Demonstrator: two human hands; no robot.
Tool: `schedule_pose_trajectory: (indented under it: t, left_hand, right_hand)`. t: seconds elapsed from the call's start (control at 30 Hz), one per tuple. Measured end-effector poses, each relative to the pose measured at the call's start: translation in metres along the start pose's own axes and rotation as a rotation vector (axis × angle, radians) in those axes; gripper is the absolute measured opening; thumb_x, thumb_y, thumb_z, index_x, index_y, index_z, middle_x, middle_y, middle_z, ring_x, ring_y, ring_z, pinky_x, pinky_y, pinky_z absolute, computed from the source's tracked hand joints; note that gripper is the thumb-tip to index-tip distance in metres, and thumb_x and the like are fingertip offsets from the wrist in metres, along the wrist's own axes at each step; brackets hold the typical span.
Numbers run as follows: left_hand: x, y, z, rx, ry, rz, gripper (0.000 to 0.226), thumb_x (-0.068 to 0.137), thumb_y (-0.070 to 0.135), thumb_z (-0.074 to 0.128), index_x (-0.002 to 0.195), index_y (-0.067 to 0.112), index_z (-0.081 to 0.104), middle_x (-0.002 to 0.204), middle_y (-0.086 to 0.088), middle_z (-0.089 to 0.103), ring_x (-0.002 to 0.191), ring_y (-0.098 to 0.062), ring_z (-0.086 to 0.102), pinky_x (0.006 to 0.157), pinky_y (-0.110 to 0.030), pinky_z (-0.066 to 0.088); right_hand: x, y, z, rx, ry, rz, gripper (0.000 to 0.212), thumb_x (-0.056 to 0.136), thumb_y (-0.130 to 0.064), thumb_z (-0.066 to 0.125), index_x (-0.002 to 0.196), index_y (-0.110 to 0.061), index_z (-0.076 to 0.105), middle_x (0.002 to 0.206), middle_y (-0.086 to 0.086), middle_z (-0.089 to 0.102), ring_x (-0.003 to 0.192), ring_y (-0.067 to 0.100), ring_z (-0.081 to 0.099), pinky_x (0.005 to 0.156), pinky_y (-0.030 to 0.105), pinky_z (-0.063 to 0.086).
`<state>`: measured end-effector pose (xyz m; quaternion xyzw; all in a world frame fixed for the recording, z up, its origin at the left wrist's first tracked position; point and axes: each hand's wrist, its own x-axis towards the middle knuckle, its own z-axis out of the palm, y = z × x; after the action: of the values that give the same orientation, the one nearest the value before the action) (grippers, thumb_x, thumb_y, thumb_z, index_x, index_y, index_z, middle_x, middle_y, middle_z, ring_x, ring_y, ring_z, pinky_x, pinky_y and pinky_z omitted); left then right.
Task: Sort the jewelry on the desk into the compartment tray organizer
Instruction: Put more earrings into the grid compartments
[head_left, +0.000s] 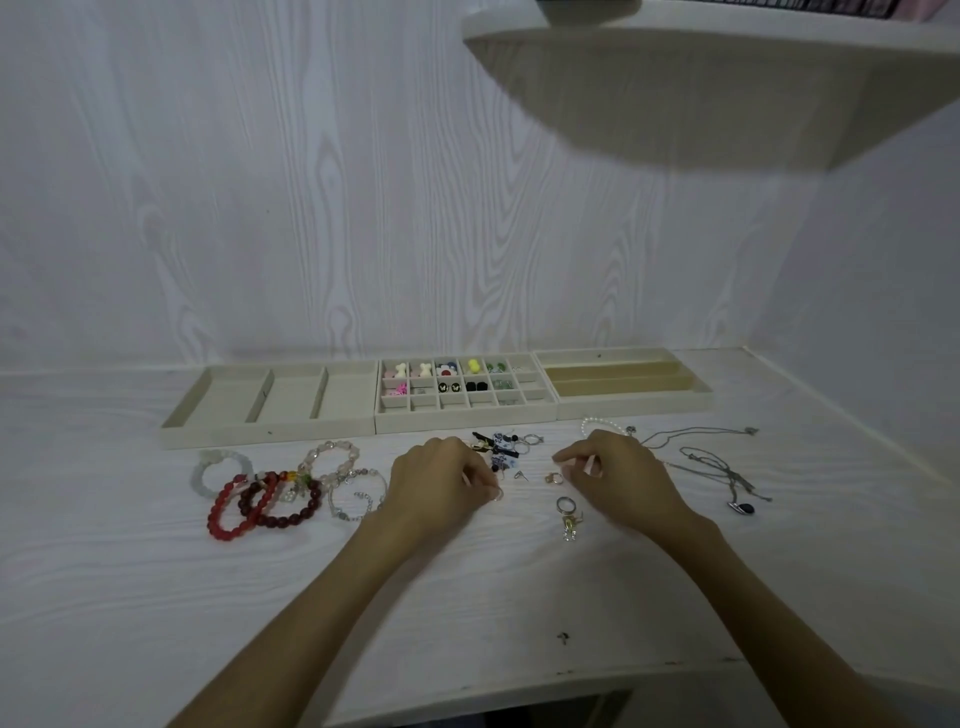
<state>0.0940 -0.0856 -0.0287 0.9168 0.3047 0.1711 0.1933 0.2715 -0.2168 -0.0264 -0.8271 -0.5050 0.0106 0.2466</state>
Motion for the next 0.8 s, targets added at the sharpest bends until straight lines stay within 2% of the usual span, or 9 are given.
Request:
schedule_pose_trajectory:
  t: [0.07, 0.13, 0.23, 0.33, 0.47, 0.6, 0.63, 0.7, 0.8]
  left_hand:
    - [0.001, 0.001, -0.001, 0.024, -0.018, 0.008, 0.006, 0.079, 0.039, 0.07, 0.081, 0.036, 0.074, 0.078, 0.017, 0.068, 0.073, -0.002, 0.059, 0.057, -0.02, 0.04]
    - [0.003, 0.003, -0.003, -0.047, -0.031, -0.019, 0.005, 0.079, 0.04, 0.069, 0.08, 0.038, 0.073, 0.078, 0.02, 0.067, 0.075, -0.001, 0.058, 0.06, -0.021, 0.041]
    - [0.005, 0.006, -0.015, -0.38, -0.138, -0.045, 0.004, 0.078, 0.034, 0.073, 0.074, 0.034, 0.075, 0.08, 0.019, 0.071, 0.076, 0.0, 0.061, 0.069, -0.026, 0.049]
    - [0.003, 0.012, -0.035, -0.669, -0.238, -0.124, 0.008, 0.077, 0.024, 0.075, 0.072, 0.03, 0.077, 0.072, 0.017, 0.072, 0.066, 0.011, 0.06, 0.056, -0.011, 0.042]
    - [0.004, 0.014, -0.05, -0.677, -0.294, -0.231, 0.006, 0.078, 0.038, 0.072, 0.073, 0.037, 0.075, 0.088, 0.014, 0.073, 0.077, 0.005, 0.063, 0.06, -0.018, 0.041]
    - [0.006, 0.015, -0.056, -0.708, -0.263, -0.221, 0.008, 0.081, 0.033, 0.07, 0.075, 0.033, 0.074, 0.081, 0.018, 0.072, 0.075, 0.004, 0.063, 0.057, -0.014, 0.04]
    - [0.005, 0.014, -0.057, -0.691, -0.245, -0.222, 0.009, 0.082, 0.031, 0.07, 0.075, 0.033, 0.074, 0.078, 0.021, 0.071, 0.076, 0.004, 0.062, 0.054, -0.012, 0.04]
    - [0.003, 0.01, -0.055, -0.661, -0.212, -0.203, 0.011, 0.084, 0.026, 0.069, 0.075, 0.032, 0.073, 0.076, 0.021, 0.07, 0.074, 0.004, 0.062, 0.049, -0.007, 0.04]
    - [-0.001, 0.0, -0.052, -0.669, -0.15, -0.216, 0.012, 0.086, 0.019, 0.067, 0.077, 0.025, 0.072, 0.077, 0.015, 0.07, 0.065, 0.005, 0.06, 0.045, -0.006, 0.038]
  right_hand:
    - [0.002, -0.005, 0.0, -0.017, 0.002, 0.005, 0.016, 0.083, -0.039, 0.065, 0.098, -0.035, 0.07, 0.083, -0.015, 0.057, 0.074, -0.001, 0.048, 0.058, 0.013, 0.03]
    - [0.003, -0.009, 0.0, -0.028, 0.007, 0.026, 0.017, 0.078, -0.045, 0.069, 0.092, -0.036, 0.071, 0.082, -0.015, 0.058, 0.073, -0.001, 0.049, 0.056, 0.013, 0.028]
    - [0.005, -0.012, 0.001, -0.034, 0.008, 0.058, 0.014, 0.075, -0.046, 0.072, 0.082, -0.035, 0.071, 0.074, -0.016, 0.056, 0.068, -0.002, 0.048, 0.054, 0.016, 0.027]
    - [0.007, -0.012, 0.001, -0.009, -0.016, 0.085, 0.009, 0.074, -0.042, 0.073, 0.076, -0.033, 0.072, 0.071, -0.013, 0.061, 0.067, 0.001, 0.053, 0.052, 0.018, 0.03]
    - [0.01, -0.012, 0.003, 0.098, -0.047, 0.098, 0.004, 0.077, -0.033, 0.073, 0.076, -0.03, 0.073, 0.074, -0.013, 0.065, 0.07, 0.002, 0.058, 0.056, 0.018, 0.038]
    - [0.01, -0.026, -0.002, 0.472, -0.085, 0.099, 0.004, 0.078, -0.026, 0.072, 0.074, -0.025, 0.072, 0.077, -0.013, 0.07, 0.07, -0.005, 0.062, 0.059, 0.007, 0.041]
    - [0.01, -0.03, -0.002, 0.492, -0.091, 0.085, 0.004, 0.078, -0.026, 0.072, 0.075, -0.024, 0.072, 0.077, -0.013, 0.07, 0.07, -0.005, 0.062, 0.061, 0.009, 0.042]
    - [0.008, -0.037, 0.001, 0.373, -0.101, 0.016, 0.004, 0.078, -0.026, 0.072, 0.074, -0.028, 0.073, 0.073, -0.014, 0.069, 0.066, -0.006, 0.059, 0.061, 0.012, 0.041]
    - [0.004, -0.053, 0.009, 0.334, -0.245, -0.09, 0.009, 0.078, -0.027, 0.073, 0.072, -0.034, 0.073, 0.071, -0.018, 0.066, 0.066, -0.008, 0.055, 0.057, 0.008, 0.04]
